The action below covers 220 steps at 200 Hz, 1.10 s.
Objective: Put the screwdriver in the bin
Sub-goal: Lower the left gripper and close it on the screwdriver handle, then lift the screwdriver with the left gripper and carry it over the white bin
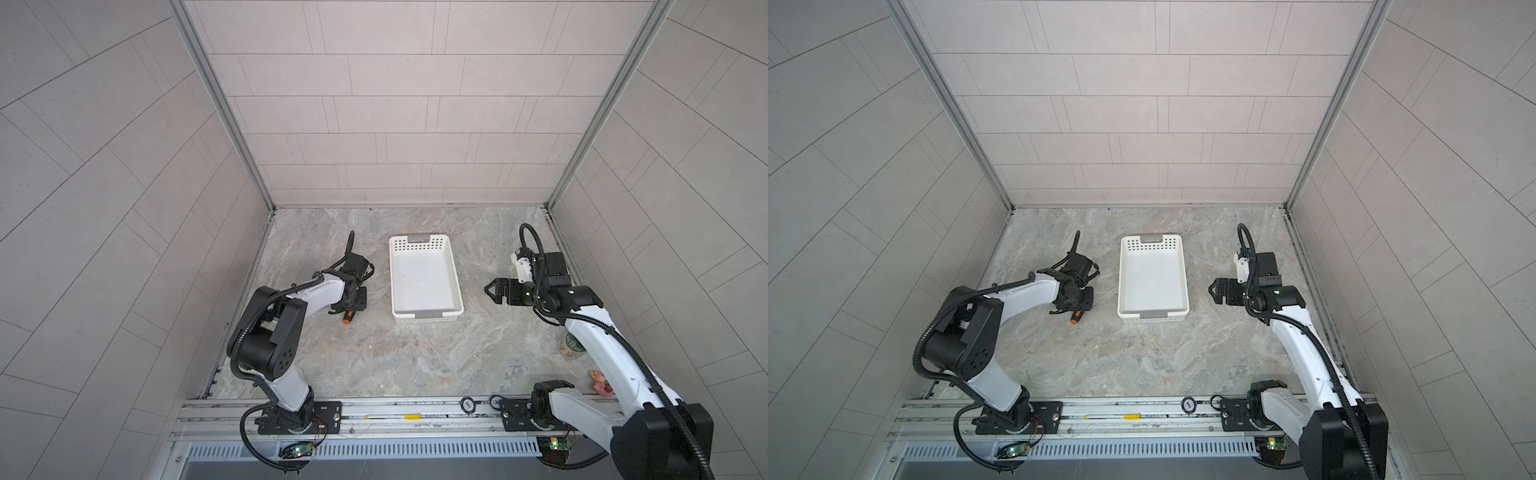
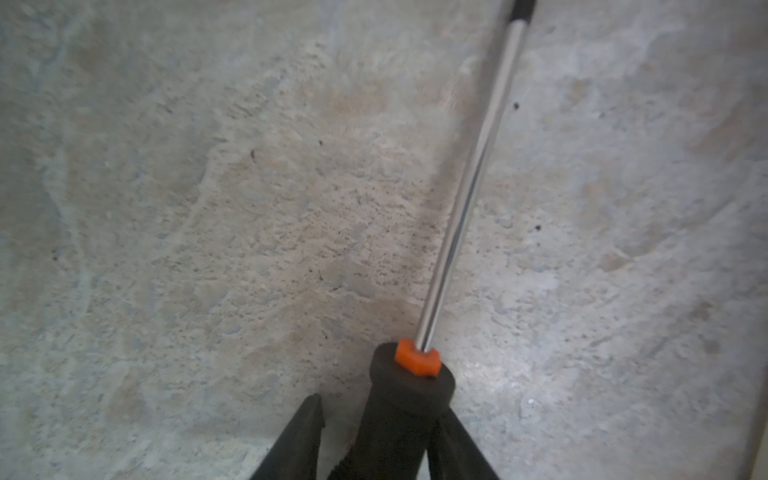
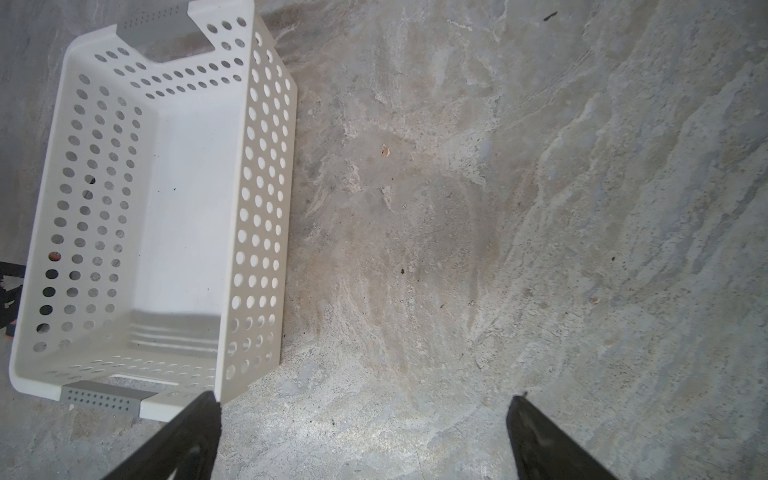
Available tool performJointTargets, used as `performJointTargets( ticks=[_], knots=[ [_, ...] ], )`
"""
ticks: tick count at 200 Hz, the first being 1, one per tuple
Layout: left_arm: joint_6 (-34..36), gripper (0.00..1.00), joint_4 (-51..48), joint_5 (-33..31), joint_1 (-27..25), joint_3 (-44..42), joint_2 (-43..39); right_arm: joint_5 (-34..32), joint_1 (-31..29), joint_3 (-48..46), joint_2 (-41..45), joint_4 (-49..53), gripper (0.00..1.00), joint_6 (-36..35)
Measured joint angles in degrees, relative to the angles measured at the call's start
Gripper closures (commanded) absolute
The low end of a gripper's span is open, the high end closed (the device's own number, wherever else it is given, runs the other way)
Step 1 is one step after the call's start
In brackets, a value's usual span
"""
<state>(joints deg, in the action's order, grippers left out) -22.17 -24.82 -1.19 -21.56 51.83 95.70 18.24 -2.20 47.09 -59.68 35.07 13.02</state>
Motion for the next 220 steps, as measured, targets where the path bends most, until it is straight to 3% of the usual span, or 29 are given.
performJointTargets(
  ticks=[68, 188, 220],
  knots=[
    [-0.94, 0.81, -0.50, 0.02, 0.00, -1.22, -2.60, 0.96, 0.00, -0.17, 5.18, 3.04, 0.02, -0.55],
    [-1.53, 0.88, -8.57, 1.33, -0.24, -1.68, -18.49, 2.14, 0.00, -0.94, 11.67, 7.52, 0.02, -0.33],
    [-2.19, 0.88, -12.20, 0.96, -3.67, 1.60, -19.63, 2.54, 0.00, -0.83, 13.92, 9.16, 0.02, 0.31]
  ],
)
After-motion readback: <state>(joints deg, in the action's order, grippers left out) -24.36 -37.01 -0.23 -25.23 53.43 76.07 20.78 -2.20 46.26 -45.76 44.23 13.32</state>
